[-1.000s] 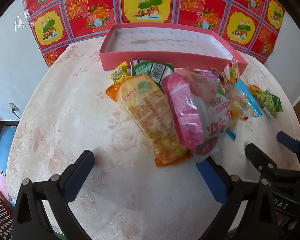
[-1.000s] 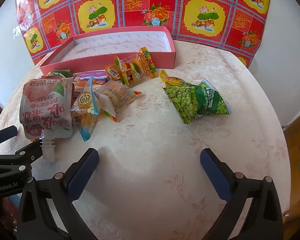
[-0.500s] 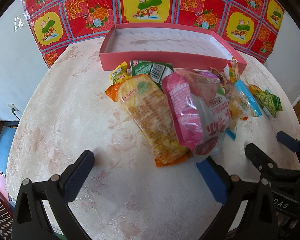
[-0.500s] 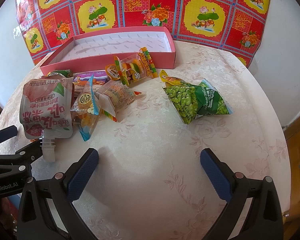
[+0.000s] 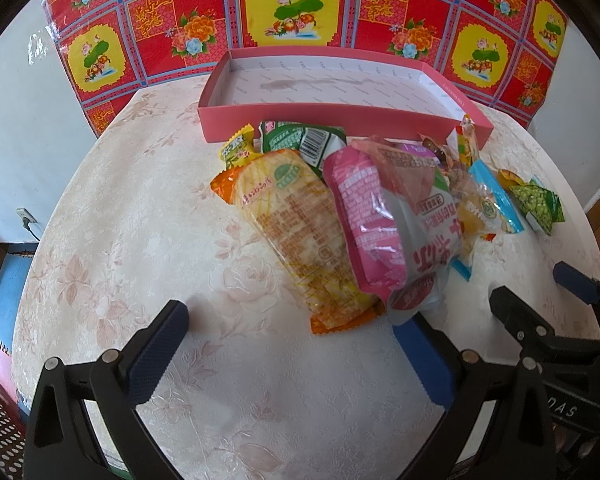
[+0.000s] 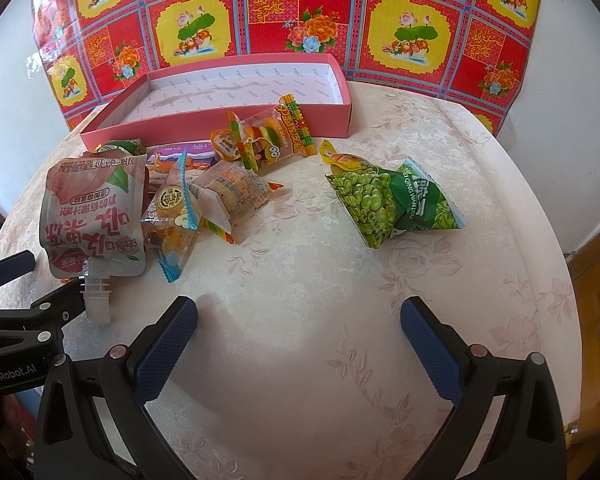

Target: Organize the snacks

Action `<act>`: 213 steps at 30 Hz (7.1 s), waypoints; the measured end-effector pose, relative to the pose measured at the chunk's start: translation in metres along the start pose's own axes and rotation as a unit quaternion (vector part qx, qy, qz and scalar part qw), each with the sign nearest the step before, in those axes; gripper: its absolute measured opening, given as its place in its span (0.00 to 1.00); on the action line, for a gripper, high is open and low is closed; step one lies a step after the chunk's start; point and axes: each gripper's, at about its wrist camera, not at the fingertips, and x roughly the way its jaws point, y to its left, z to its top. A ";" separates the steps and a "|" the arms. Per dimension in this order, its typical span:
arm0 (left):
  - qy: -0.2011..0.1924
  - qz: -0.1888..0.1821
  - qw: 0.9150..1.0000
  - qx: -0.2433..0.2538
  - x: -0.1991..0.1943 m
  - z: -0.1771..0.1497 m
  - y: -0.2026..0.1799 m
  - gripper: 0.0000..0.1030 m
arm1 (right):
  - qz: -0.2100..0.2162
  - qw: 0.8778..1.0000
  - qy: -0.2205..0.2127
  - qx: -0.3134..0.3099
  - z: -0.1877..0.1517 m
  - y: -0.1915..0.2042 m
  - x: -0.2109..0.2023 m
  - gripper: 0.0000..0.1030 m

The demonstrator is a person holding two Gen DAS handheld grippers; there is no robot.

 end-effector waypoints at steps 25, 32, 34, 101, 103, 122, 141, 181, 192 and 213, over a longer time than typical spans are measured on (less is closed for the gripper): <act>-0.001 0.000 1.000 -0.001 0.000 -0.001 0.000 1.00 | 0.000 1.000 -0.001 0.000 0.000 0.000 -0.001 1.00; -0.001 0.000 1.000 -0.001 0.000 -0.001 0.000 1.00 | 0.000 1.000 -0.001 0.000 0.000 0.000 -0.001 1.00; -0.001 0.000 1.000 0.000 0.000 0.000 0.000 1.00 | 0.000 1.000 0.000 0.000 0.000 0.000 -0.001 1.00; -0.005 -0.059 0.996 -0.069 -0.008 0.052 0.043 0.78 | 0.049 0.996 -0.053 -0.045 0.049 -0.050 -0.023 0.83; -0.005 -0.059 0.996 -0.066 -0.006 0.053 0.038 0.77 | 0.046 0.997 -0.050 -0.046 0.052 -0.053 -0.019 0.82; 0.012 -0.046 0.996 -0.073 0.013 0.050 0.030 0.55 | 0.056 0.998 -0.015 -0.018 0.047 -0.067 0.009 0.79; 0.019 -0.029 0.999 -0.031 0.006 0.035 0.021 0.56 | 0.069 0.997 -0.019 -0.003 0.047 -0.068 0.013 0.79; -0.022 -0.057 0.997 -0.042 -0.017 0.040 0.033 0.38 | 0.102 0.994 -0.042 -0.011 0.044 -0.046 -0.021 0.40; -0.042 -0.065 0.996 -0.035 -0.024 0.073 0.030 0.38 | 0.118 0.991 -0.055 -0.034 0.073 -0.032 -0.030 0.40; -0.059 -0.069 0.996 -0.015 0.013 0.168 0.024 0.38 | 0.125 0.990 -0.050 -0.046 0.157 -0.020 0.001 0.40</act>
